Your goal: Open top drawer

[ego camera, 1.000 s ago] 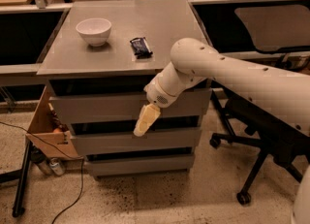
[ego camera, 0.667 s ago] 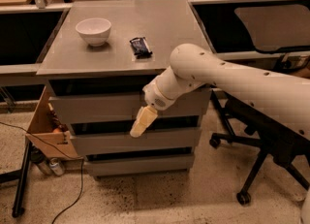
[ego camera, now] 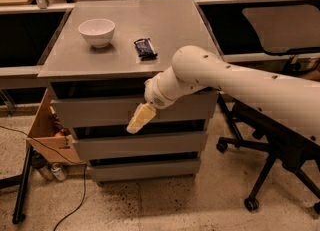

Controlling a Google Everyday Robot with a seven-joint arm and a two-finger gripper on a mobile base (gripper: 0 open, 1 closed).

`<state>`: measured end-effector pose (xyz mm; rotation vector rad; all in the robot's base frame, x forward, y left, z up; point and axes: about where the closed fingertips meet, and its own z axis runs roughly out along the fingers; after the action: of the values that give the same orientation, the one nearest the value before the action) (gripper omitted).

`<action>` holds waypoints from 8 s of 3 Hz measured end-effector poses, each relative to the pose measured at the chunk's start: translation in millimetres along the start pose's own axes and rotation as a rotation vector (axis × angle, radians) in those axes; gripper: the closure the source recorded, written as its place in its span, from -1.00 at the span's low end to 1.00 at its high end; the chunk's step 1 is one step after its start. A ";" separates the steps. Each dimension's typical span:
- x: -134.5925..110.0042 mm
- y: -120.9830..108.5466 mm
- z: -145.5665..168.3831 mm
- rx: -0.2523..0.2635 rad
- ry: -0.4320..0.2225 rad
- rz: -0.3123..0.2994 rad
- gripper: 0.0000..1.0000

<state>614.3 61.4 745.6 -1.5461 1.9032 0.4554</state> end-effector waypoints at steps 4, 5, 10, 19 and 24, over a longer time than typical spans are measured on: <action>-29.9 -26.0 91.9 -0.133 -0.071 -0.027 -1.00; -32.5 -25.2 106.2 -0.183 -0.062 -0.031 -1.00; -2.6 32.8 76.4 -0.313 0.004 -0.010 -1.00; -3.4 216.3 19.1 -0.982 0.330 -0.433 -1.00; -11.6 128.2 -28.4 -0.447 0.235 -0.186 -1.00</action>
Offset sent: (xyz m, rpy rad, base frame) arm 0.0524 0.0611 -0.0371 0.0716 0.0455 0.1024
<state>485.2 84.2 758.5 -2.1269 1.8886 0.6745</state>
